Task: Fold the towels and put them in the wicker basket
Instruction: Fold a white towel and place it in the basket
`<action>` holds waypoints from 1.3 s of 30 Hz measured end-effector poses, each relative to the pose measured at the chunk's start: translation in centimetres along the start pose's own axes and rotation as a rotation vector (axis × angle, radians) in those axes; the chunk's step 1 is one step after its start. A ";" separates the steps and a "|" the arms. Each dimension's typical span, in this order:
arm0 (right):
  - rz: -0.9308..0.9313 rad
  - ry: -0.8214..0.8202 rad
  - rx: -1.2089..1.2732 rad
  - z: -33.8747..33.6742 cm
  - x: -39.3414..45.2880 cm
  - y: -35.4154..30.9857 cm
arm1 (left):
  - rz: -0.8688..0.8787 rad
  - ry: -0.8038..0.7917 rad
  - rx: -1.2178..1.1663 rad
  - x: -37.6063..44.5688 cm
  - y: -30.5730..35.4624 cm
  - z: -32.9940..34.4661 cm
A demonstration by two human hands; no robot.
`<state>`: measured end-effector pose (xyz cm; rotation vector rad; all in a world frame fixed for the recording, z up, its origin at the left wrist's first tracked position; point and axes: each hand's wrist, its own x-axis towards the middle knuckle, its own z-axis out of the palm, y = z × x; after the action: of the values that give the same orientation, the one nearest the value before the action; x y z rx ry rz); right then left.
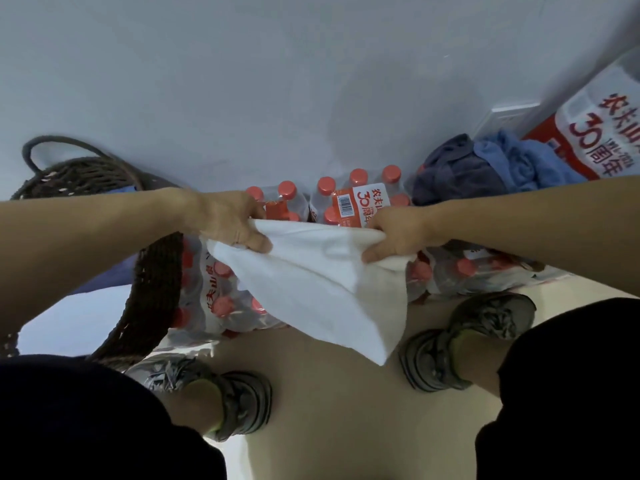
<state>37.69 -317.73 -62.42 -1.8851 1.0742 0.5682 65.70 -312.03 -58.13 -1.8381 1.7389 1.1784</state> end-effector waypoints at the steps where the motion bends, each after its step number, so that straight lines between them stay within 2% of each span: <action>1: 0.001 0.034 0.033 -0.4 0.1 0.2 | 0.032 0.034 -0.007 0.2 -0.6 0.3; 6: 0.047 0.152 0.273 -2.7 -0.4 1.7 | -0.011 0.287 -0.193 0.7 -2.8 0.6; 9: 0.042 0.316 0.411 -3.6 -0.3 2.4 | -0.106 0.342 -0.531 1.3 -3.5 1.3; 11: 0.051 0.384 0.581 -3.7 0.2 2.5 | -0.147 0.369 -0.671 1.9 -3.4 1.8; 14: 0.079 0.472 0.786 -3.2 1.1 2.4 | -0.153 0.431 -0.596 2.6 -2.7 2.1; 17: 0.100 0.560 0.912 -3.0 1.8 2.2 | -0.071 0.326 -0.680 2.7 -2.4 2.0; 19: 0.159 0.609 0.936 -3.2 2.4 2.2 | -0.055 0.308 -0.619 2.4 -2.4 1.8; 22: 0.246 0.703 0.886 -3.7 3.4 2.4 | -0.133 0.366 -0.624 2.8 -3.4 1.7; 26: 0.235 0.763 0.706 -3.6 4.2 2.3 | -0.245 0.444 -0.817 3.1 -5.4 1.2; 29: 0.253 0.802 0.591 -3.3 4.5 2.2 | -0.292 0.520 -0.864 3.5 -6.1 1.2; 33: 0.311 0.708 0.338 -3.1 3.9 1.4 | -0.320 0.531 -0.803 4.3 -5.8 1.4; 36: 0.285 0.621 0.163 -3.5 3.5 0.9 | -0.347 0.584 -0.648 4.8 -5.5 1.0; 39: 0.275 0.678 0.159 -3.2 3.4 1.2 | -0.377 0.624 -0.567 5.2 -5.0 0.6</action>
<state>38.34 -322.30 -63.82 -1.8369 1.7743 -0.0360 69.73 -314.03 -63.84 -2.9690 1.2705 1.0745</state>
